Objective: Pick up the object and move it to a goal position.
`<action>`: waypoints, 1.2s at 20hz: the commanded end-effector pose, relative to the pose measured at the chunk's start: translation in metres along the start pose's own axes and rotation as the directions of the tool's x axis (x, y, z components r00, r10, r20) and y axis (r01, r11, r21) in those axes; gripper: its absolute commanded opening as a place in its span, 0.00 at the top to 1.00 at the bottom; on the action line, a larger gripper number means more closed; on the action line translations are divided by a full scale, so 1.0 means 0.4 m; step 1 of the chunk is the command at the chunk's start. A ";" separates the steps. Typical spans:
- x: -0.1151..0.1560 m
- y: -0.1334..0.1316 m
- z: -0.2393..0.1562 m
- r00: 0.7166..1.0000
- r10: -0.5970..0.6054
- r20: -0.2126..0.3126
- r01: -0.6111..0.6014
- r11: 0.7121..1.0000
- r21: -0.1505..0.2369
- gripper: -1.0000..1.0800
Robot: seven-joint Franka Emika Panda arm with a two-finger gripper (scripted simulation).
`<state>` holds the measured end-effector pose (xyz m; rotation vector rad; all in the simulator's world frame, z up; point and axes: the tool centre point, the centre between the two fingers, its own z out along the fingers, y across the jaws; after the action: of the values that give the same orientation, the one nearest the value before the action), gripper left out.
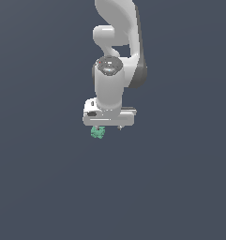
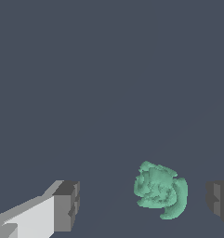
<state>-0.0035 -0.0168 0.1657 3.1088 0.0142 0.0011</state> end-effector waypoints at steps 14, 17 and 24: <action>0.031 -0.012 -0.057 0.999 0.006 -0.050 -0.005 1.000 0.019 0.04; 0.028 -0.008 -0.051 0.999 0.014 -0.049 -0.013 1.000 0.021 0.04; -0.012 0.031 0.012 0.995 0.090 -0.034 -0.089 0.996 0.028 0.04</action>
<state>-0.0035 -0.0244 0.1684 3.1325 -0.0919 0.0656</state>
